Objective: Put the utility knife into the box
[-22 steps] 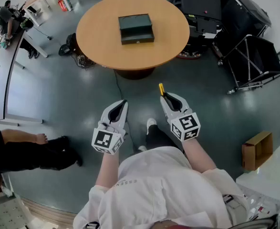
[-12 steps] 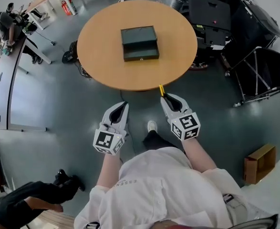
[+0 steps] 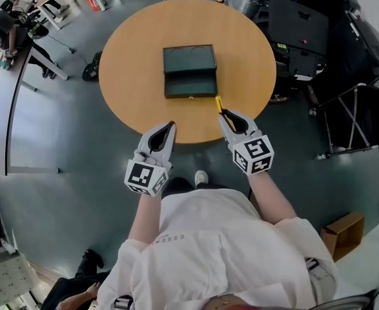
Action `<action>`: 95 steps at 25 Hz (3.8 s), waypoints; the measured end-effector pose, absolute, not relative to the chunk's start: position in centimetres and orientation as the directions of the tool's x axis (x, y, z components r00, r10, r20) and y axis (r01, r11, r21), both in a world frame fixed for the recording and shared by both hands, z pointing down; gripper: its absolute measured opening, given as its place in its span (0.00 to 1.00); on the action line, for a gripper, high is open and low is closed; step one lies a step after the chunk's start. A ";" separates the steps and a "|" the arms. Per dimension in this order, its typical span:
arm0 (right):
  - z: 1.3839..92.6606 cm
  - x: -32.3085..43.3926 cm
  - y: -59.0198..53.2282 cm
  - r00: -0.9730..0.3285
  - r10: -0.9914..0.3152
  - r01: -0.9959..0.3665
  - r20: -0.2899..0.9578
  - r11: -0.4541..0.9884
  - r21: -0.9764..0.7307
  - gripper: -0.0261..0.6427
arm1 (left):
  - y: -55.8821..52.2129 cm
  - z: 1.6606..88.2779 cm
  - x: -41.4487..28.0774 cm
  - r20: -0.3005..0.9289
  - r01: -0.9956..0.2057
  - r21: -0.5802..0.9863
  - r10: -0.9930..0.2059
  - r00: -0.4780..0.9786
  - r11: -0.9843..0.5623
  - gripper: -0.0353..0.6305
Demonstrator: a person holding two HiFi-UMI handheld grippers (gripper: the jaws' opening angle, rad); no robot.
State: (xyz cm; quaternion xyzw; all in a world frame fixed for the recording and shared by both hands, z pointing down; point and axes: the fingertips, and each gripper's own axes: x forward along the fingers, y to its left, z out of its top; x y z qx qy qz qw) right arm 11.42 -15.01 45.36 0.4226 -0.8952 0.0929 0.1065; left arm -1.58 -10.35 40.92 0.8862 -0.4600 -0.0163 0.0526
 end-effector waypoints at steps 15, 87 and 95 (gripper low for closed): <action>52.2 6.7 -25.2 -0.611 -0.644 -0.740 0.459 0.671 -0.044 0.12 | -22.0 45.1 -4.6 0.095 -0.801 0.160 -0.799 0.594 -0.576 0.06; 42.4 11.1 -17.4 -0.644 -0.750 -0.764 0.149 0.642 -0.064 0.03 | -14.4 38.7 -0.2 -0.012 -0.789 0.150 -0.800 0.600 -0.595 0.06; 41.9 10.5 -14.3 -0.639 -0.754 -0.768 0.151 0.634 -0.088 0.03 | -11.3 38.4 -0.1 -0.024 -0.758 0.163 -0.771 0.637 -0.631 0.06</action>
